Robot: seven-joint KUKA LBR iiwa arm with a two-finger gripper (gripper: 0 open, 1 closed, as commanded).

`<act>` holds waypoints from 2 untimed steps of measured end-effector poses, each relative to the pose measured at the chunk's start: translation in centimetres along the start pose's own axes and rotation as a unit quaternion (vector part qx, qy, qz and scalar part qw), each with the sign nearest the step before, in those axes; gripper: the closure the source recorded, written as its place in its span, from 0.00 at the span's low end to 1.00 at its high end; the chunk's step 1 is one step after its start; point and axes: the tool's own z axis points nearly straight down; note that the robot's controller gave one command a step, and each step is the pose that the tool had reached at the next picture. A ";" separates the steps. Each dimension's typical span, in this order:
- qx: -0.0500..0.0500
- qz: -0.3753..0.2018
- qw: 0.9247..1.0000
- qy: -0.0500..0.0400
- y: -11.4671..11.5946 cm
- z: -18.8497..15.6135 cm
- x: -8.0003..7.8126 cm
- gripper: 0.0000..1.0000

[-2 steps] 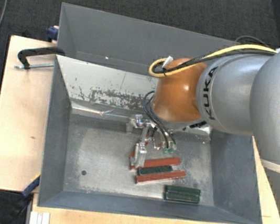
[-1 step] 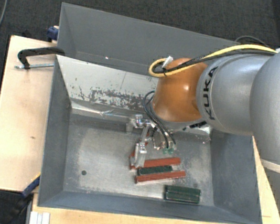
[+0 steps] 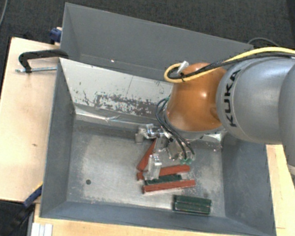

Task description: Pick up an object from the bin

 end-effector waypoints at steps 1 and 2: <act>0.002 -0.078 0.997 -0.004 -1.3 -0.6 -0.9 0.00; 0.001 -0.159 0.987 -0.002 -3.0 0.6 0.5 0.00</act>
Offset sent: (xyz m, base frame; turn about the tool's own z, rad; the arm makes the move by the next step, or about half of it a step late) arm -0.0074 -0.0458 -0.0148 -0.3735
